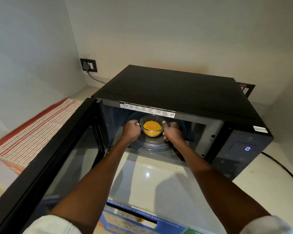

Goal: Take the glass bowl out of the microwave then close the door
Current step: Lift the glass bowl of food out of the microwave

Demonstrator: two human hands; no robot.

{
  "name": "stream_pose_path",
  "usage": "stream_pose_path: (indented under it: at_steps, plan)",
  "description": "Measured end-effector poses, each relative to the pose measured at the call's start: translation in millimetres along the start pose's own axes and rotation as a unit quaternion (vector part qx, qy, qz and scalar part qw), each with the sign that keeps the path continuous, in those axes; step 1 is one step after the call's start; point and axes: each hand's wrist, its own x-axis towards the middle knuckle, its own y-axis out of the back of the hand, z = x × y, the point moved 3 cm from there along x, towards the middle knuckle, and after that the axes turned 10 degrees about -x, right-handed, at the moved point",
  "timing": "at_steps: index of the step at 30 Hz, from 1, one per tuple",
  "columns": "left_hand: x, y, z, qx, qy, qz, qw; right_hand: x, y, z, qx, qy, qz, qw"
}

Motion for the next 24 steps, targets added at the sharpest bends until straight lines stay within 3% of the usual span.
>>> stream_pose_path:
  at_steps: [14, 24]
  plan:
    - [21.0, -10.4, -18.0, -0.110, 0.031, -0.012, 0.993, 0.6, -11.1, -0.3, -0.038, -0.030, -0.008, 0.999]
    - [-14.7, 13.0, -9.8, -0.156, 0.074, 0.020, 0.985, -52.9, 9.1, -6.5, -0.048, 0.016, 0.004, 0.999]
